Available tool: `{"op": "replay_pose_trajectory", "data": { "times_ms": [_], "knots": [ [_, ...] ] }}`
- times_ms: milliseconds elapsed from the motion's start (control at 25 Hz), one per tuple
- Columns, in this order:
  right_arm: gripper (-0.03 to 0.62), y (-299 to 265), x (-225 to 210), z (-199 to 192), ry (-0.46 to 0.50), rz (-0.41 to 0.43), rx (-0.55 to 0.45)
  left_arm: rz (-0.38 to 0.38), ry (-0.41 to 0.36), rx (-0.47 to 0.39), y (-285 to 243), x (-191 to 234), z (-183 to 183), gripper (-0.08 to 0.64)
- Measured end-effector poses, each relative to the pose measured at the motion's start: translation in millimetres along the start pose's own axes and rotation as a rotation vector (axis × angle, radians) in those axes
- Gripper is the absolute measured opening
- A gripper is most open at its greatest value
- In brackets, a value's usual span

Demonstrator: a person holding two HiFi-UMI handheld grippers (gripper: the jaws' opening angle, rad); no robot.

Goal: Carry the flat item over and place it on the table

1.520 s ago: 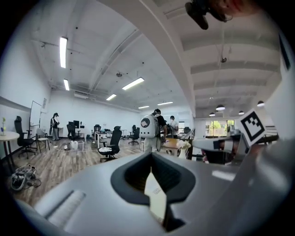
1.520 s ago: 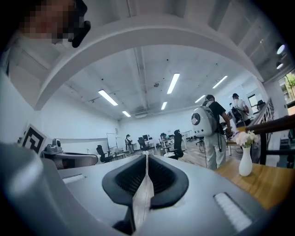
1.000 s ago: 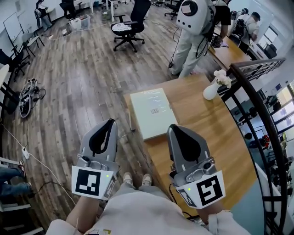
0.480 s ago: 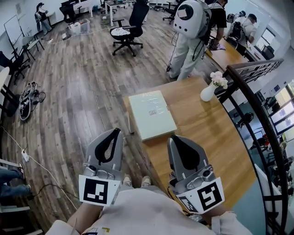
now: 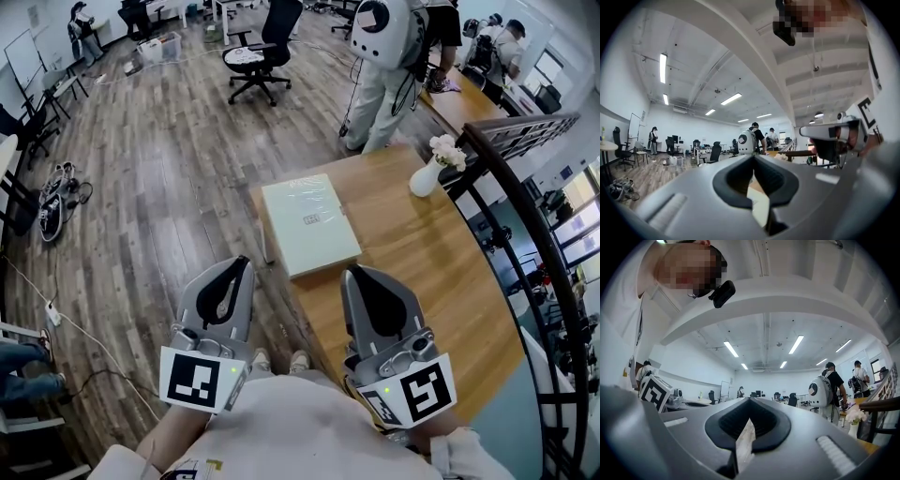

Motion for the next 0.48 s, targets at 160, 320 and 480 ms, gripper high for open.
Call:
{"op": "replay_pose_trajectory", "data": {
  "times_ms": [160,320,480],
  "knots": [
    [0.0,-3.3,1.1,-4.0,-0.004,-0.003,0.007,-0.007,0.008,0.017,-0.6,2.5,-5.9,0.003],
    [0.0,-5.7,0.5,-5.0,-0.015,-0.01,0.016,0.001,0.019,0.051,0.7,5.3,-6.1,0.003],
    [0.0,-6.1,-0.4,-5.1,-0.023,-0.013,0.017,-0.004,0.019,0.057,1.2,5.4,-6.7,0.003]
  ]
}}
Point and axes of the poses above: the fingertips, and each gripper's own axes: y backward along the fingers, x to its left, z out of its top, the point moved 7 cm from there along y, backward along the fingers, and after that the axes turned 13 degrees about -z, right-handed, at the moved point
